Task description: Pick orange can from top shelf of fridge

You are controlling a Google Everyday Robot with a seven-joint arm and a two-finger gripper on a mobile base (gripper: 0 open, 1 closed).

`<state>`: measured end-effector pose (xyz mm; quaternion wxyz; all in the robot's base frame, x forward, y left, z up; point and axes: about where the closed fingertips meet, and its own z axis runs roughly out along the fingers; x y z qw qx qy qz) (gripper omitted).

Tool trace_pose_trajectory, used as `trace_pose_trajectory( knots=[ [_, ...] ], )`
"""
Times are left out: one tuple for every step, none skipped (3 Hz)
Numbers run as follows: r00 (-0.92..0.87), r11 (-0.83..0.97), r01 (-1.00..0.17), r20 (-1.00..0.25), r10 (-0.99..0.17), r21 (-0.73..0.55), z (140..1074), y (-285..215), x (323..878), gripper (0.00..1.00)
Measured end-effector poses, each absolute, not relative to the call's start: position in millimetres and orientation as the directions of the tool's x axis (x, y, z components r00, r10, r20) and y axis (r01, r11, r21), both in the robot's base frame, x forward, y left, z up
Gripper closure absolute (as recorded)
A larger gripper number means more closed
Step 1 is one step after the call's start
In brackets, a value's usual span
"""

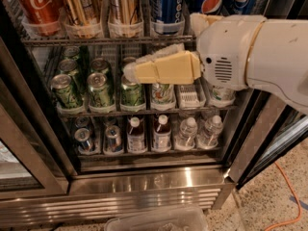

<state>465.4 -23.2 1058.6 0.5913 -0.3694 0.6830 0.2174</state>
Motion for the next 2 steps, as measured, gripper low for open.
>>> trace_pose_trajectory(
  knots=[
    [0.059, 0.648, -0.737, -0.973, -0.224, -0.194, 1094.6, -24.2, 433.4, 0.0],
    [0.09, 0.642, -0.741, -0.977, -0.191, -0.194, 1100.3, -12.0, 415.4, 0.0]
  ],
)
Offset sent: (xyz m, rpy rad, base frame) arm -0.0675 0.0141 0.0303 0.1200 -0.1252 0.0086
